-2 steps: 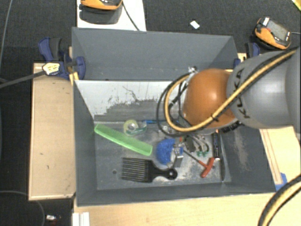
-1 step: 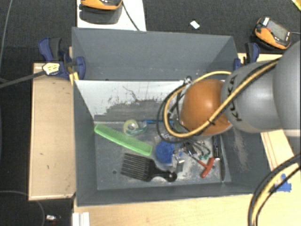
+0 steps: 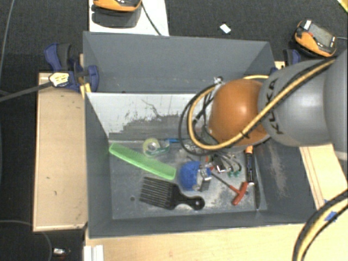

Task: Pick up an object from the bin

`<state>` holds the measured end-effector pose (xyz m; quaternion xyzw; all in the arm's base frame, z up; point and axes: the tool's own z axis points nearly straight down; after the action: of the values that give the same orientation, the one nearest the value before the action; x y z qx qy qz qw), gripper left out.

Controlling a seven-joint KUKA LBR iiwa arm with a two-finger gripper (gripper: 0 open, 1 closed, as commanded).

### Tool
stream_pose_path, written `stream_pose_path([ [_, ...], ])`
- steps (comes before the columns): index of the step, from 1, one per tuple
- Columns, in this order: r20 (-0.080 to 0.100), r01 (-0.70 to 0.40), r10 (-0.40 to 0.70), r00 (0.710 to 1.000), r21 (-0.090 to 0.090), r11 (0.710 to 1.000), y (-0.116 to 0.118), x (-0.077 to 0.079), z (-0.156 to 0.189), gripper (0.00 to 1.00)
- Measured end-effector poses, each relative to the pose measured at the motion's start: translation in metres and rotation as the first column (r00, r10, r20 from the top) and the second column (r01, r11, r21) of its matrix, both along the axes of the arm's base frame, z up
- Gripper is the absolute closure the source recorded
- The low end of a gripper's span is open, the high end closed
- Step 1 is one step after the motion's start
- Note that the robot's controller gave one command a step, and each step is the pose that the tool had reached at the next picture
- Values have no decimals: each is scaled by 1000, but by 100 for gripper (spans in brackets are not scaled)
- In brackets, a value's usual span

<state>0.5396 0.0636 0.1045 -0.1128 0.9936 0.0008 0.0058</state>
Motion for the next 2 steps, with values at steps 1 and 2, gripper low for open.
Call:
stream_pose_path([
  [1,-6,-56,56,998,-1,998,-8,-6,-27,0],
  [2,4,-10,10,1000,2,1000,8,1,-34,100],
])
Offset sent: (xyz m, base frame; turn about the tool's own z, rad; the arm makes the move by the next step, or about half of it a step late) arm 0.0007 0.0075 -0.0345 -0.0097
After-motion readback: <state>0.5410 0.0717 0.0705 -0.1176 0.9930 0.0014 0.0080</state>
